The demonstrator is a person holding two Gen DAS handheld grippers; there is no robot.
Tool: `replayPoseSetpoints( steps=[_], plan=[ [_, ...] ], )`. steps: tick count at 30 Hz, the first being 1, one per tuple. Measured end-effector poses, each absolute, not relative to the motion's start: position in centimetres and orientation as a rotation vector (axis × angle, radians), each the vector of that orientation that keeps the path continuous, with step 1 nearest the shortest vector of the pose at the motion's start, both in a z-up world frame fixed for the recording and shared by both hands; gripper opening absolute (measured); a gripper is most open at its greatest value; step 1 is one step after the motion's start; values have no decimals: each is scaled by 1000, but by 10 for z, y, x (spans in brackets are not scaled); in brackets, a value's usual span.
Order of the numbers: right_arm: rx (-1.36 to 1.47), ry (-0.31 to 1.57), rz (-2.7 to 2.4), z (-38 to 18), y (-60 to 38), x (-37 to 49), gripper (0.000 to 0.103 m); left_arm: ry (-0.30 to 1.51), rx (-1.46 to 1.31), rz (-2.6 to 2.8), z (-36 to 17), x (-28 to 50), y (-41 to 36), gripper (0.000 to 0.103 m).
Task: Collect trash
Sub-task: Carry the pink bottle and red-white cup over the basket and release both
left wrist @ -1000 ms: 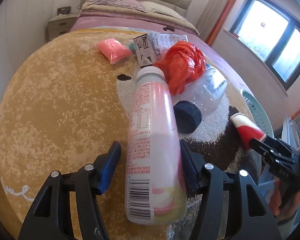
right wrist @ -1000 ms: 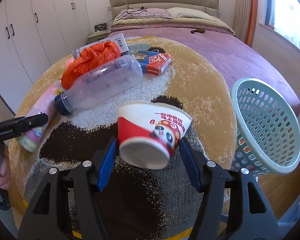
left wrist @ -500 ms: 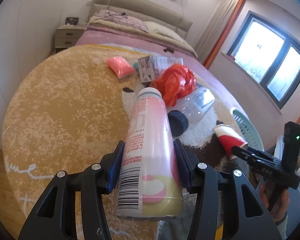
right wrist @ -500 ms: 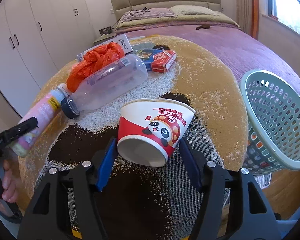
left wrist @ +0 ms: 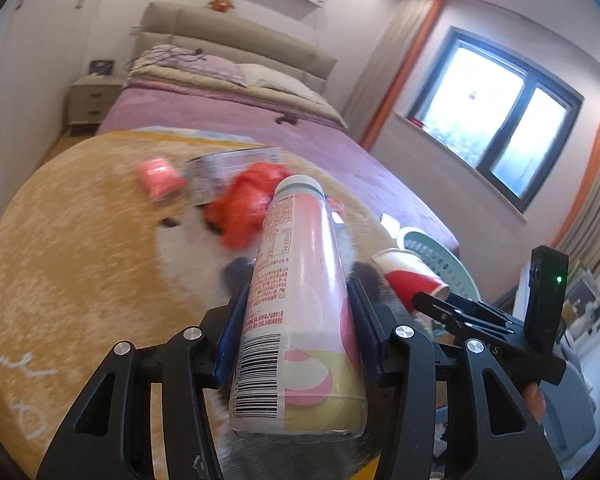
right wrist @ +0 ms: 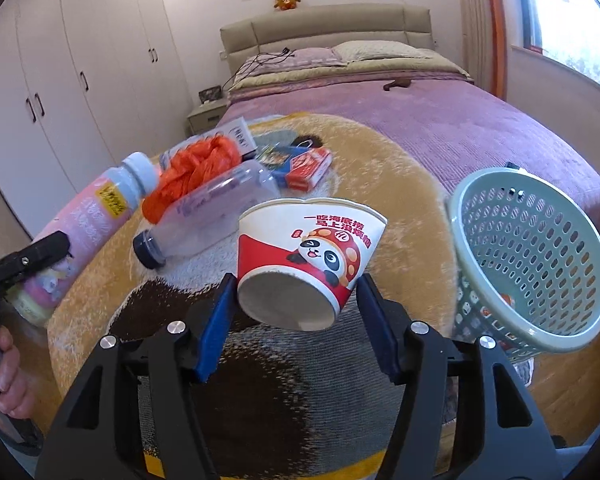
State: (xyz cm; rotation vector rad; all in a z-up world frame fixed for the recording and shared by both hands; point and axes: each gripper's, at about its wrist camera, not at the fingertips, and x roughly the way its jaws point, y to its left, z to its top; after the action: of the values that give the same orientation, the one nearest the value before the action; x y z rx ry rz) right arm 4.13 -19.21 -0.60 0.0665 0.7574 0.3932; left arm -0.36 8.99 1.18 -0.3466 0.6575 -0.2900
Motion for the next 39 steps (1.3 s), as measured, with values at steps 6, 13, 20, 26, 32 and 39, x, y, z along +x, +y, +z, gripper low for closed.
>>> replayPoseSetpoints(
  steps=[6, 13, 20, 26, 32, 39],
  plan=[
    [130, 735, 331, 0, -234, 53, 58, 680, -282, -376, 13, 31, 33, 47],
    [208, 707, 211, 5, -298, 74, 58, 706, -234, -501, 14, 76, -38, 47],
    [338, 796, 46, -27, -370, 108, 58, 737, -202, -586, 1, 118, -118, 47],
    [371, 821, -29, -45, -406, 118, 58, 811, -178, -623, -17, 151, -175, 47],
    [392, 851, -74, -61, -429, 126, 58, 851, -112, -598, -34, 169, -205, 48],
    [460, 876, -82, -76, -443, 123, 69, 832, -131, -616, -32, 165, -199, 70]
  ],
)
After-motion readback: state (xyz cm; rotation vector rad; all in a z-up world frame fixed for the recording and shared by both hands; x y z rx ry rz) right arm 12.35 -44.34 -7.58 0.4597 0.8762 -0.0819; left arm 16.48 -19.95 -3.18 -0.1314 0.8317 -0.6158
